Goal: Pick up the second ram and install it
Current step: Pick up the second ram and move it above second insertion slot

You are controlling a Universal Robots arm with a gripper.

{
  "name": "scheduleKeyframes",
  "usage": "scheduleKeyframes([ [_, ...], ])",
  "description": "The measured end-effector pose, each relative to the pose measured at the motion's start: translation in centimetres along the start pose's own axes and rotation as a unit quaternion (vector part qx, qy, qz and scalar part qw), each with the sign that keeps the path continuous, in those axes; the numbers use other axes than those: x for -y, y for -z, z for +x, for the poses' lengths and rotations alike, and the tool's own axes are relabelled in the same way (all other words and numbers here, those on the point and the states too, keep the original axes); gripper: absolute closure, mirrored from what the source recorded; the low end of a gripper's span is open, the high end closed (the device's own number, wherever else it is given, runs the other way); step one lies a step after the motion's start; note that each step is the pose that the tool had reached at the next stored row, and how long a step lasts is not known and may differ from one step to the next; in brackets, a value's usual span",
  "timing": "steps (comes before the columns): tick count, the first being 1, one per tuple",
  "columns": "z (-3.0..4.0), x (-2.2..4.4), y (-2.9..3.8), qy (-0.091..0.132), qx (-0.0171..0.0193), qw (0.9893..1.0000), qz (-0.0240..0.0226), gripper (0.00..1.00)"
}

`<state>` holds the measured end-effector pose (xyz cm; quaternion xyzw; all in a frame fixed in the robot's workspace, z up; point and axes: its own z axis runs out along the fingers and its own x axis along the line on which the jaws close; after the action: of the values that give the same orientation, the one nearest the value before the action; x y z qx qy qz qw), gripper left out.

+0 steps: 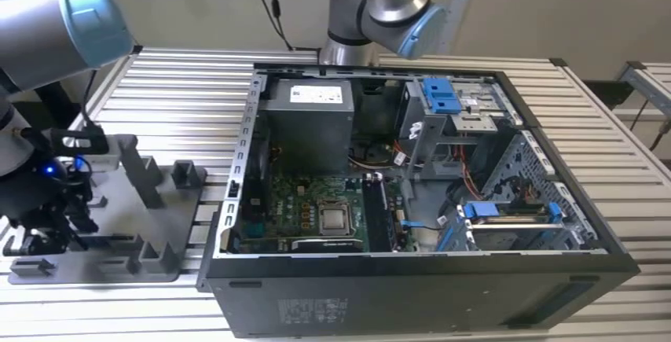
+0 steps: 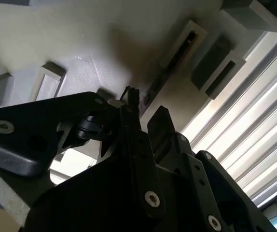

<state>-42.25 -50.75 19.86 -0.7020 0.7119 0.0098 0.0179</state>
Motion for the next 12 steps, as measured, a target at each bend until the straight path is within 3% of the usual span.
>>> scheduleKeyframes([
  [4,0.03,-0.12,-0.41,0.007,0.0002,1.0,0.0024,0.64],
  [12,0.03,-0.13,-0.44,0.008,0.0001,1.0,0.0024,0.64],
])
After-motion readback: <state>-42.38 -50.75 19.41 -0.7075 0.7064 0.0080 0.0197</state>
